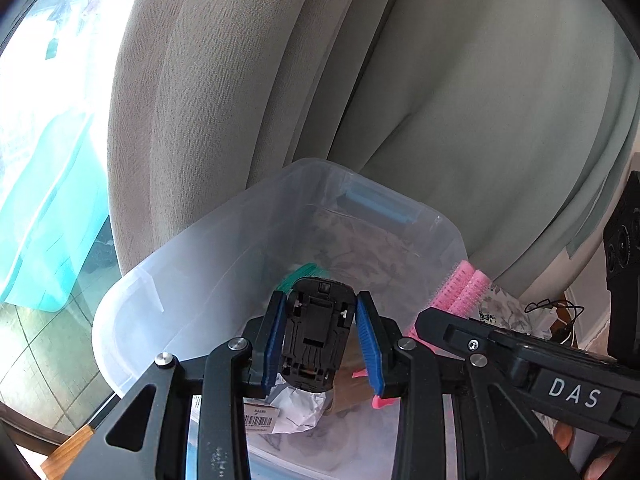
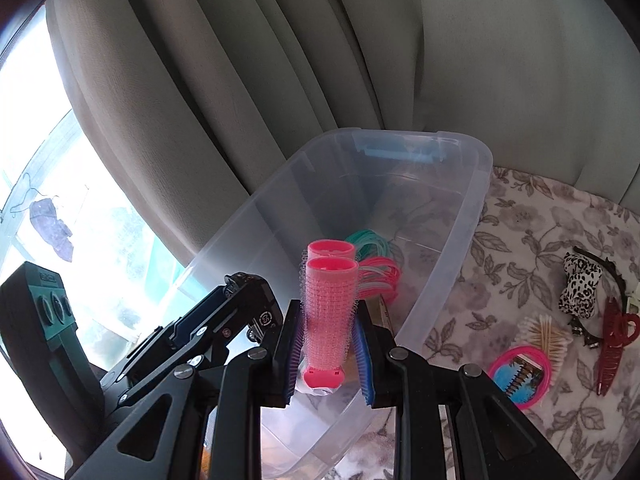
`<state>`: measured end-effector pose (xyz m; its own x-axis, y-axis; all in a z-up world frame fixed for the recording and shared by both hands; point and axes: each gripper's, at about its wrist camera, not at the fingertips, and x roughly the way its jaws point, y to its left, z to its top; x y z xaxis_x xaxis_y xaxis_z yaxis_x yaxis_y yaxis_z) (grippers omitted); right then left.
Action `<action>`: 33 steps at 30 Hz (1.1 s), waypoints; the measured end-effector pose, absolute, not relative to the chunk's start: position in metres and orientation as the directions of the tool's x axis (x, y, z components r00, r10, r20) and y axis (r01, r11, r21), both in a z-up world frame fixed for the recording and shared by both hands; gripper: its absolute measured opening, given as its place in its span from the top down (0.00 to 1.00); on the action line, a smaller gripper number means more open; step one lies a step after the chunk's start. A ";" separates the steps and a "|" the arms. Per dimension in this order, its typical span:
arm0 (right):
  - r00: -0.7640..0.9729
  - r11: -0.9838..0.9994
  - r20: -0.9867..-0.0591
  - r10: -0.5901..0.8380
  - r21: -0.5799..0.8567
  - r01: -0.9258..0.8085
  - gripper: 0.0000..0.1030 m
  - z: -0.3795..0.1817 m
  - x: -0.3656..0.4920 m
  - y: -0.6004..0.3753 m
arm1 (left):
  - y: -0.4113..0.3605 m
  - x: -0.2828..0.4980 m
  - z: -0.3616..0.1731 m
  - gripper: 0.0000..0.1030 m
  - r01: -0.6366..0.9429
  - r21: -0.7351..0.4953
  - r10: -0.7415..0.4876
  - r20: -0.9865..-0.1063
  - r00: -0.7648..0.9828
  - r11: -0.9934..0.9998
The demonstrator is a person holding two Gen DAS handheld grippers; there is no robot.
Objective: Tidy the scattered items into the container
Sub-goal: 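Lower and release toy car with left tool while right tool releases roller in box, then move both tools back from the box to the remaining items on the bed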
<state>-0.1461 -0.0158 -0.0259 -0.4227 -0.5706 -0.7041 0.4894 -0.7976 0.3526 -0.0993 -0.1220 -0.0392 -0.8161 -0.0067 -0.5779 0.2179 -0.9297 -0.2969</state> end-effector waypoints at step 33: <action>-0.451 -0.793 -0.675 -0.584 0.355 0.496 0.66 -0.011 -0.124 0.001 | -0.133 -0.065 -0.025 0.42 0.230 -0.247 -0.050 -0.572 -0.819 -0.941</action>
